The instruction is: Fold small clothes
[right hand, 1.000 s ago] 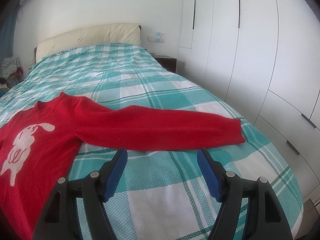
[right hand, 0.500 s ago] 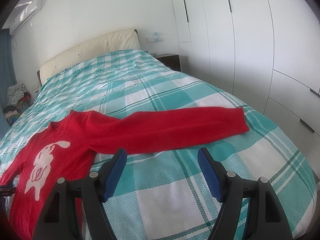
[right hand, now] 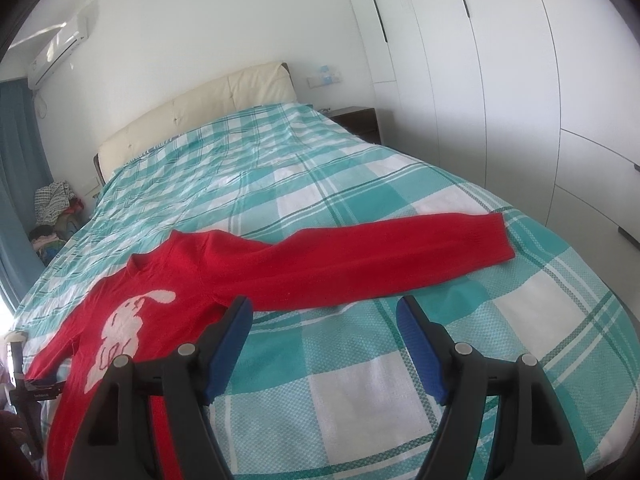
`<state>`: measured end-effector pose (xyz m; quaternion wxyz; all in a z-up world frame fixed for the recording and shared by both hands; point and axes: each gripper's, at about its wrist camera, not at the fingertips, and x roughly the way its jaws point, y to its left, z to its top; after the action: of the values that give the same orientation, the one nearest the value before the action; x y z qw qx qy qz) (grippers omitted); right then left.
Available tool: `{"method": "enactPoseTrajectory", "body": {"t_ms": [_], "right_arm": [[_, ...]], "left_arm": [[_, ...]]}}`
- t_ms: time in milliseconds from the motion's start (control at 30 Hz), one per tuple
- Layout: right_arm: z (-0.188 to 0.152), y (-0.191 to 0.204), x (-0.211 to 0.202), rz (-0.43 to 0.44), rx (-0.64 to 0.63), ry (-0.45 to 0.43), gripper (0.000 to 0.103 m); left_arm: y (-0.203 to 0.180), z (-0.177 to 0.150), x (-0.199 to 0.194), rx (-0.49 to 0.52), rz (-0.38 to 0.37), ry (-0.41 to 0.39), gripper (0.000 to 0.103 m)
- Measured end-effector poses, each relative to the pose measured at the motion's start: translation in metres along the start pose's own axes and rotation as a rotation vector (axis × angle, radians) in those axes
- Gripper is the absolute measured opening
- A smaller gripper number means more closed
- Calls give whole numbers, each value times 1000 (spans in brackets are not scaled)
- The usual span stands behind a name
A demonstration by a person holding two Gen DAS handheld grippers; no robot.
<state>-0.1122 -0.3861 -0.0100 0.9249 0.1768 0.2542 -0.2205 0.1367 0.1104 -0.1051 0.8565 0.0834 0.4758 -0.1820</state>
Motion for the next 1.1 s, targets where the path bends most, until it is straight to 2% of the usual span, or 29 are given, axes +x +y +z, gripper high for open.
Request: {"method": "enactPoseTrajectory", "body": {"t_ms": [333, 433, 667, 767, 833, 933, 1000, 1100], "right_arm": [[-3, -6, 1, -22, 15, 0, 75], [-4, -10, 5, -16, 33, 24, 75], [-5, -24, 15, 39, 128, 66, 75], [1, -40, 16, 80, 190, 78, 75], [17, -57, 16, 104, 243, 69, 75], [52, -95, 15, 115, 336, 29, 77], [73, -125, 29, 124, 385, 62, 84], [81, -176, 55, 96, 551, 110, 84]], "left_arm": [[2, 0, -1, -9, -9, -4, 103], [-3, -1, 0, -2, 19, -6, 103], [-8, 0, -1, -37, 64, 18, 103], [-4, 4, -7, -68, 61, 18, 102], [2, 6, -19, -127, 58, -13, 102], [9, 5, -49, -214, 30, -115, 102], [9, 3, -69, -237, 22, -198, 102], [7, 2, -87, -251, 40, -287, 102]]}}
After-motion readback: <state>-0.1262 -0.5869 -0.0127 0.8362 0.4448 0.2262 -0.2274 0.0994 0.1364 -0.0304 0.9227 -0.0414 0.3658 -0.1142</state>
